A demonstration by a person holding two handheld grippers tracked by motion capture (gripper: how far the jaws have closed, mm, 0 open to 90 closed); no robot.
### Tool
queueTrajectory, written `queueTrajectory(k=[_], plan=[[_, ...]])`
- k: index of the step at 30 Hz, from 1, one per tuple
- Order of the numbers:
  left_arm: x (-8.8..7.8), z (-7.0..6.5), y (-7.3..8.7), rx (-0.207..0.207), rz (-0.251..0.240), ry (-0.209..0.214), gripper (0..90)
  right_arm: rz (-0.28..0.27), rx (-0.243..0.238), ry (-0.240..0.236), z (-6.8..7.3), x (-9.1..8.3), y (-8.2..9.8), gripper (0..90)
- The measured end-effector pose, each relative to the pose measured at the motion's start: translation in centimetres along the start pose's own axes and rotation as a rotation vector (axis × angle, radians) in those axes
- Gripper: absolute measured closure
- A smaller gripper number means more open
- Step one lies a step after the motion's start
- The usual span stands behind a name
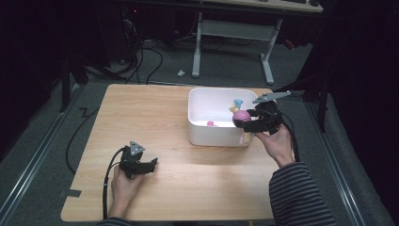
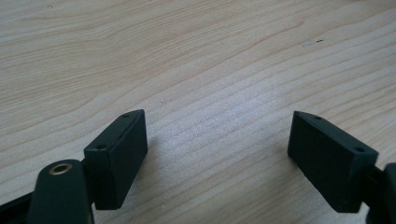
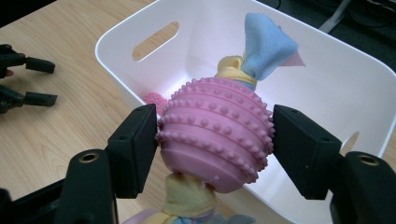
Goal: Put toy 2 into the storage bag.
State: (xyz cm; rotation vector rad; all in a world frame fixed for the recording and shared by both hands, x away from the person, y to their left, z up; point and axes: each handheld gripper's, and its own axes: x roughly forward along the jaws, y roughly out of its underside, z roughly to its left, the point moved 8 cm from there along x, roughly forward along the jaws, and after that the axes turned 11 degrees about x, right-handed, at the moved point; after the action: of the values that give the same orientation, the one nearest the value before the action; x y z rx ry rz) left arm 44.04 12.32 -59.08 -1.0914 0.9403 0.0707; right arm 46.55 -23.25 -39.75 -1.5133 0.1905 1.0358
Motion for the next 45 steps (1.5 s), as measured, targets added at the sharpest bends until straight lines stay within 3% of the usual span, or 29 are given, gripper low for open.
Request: queueTrajectory(k=[28, 45], plan=[[0.0, 0.0, 0.0, -0.001, 0.0, -0.002, 20.1, 0.028, 0.046, 0.045, -1.4, 3.5, -2.1, 33.6], [0.0, 0.0, 0.0, -0.001, 0.0, -0.001, 20.1, 0.107, 0.05, 0.071, -1.8, 6.4, -1.0, 33.3]])
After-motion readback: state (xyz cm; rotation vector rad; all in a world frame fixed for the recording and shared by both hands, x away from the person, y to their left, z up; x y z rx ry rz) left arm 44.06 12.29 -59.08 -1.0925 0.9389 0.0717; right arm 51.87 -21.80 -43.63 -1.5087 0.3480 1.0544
